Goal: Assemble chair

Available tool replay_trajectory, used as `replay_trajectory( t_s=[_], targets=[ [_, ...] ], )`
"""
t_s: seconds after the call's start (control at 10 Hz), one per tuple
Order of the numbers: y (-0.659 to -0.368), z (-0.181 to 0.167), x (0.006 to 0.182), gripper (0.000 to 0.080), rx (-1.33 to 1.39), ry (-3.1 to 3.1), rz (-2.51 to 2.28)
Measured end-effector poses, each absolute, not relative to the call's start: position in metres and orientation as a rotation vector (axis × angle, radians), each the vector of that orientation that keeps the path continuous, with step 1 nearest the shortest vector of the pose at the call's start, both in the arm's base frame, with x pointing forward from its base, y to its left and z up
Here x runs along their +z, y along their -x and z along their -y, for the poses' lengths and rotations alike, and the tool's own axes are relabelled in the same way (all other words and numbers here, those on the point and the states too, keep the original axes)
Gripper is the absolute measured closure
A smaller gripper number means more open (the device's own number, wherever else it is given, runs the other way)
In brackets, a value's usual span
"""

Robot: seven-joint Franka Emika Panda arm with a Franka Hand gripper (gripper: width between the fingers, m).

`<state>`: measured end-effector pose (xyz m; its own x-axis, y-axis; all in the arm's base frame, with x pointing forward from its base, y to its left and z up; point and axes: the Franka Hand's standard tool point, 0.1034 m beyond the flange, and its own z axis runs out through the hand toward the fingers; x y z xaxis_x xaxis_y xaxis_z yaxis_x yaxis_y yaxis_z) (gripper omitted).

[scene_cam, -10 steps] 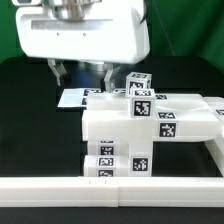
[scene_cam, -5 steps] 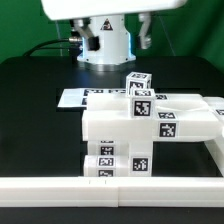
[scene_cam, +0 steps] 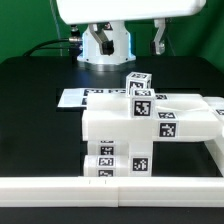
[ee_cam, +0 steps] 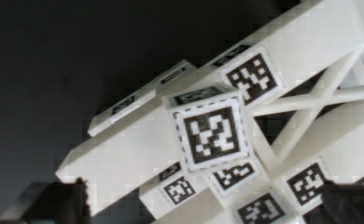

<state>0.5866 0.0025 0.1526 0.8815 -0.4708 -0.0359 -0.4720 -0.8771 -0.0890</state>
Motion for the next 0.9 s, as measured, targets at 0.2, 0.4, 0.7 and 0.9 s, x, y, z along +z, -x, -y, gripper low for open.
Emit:
replay_trajectory(
  t_s=[0.2,0.4,0.7,0.9],
  targets=[
    [-0.588,0.000,0.137,0.0151,0.046,3.051,-0.601],
    [-0.591,-0.013,0.123,0.0151,0.061,3.079,-0.578],
    [-0.595,-0.012,0.122,0.0151,0.033,3.042,-0.639],
    [-0.594,-0.013,0.117,0.0160,0.023,3.046,-0.639]
  ],
)
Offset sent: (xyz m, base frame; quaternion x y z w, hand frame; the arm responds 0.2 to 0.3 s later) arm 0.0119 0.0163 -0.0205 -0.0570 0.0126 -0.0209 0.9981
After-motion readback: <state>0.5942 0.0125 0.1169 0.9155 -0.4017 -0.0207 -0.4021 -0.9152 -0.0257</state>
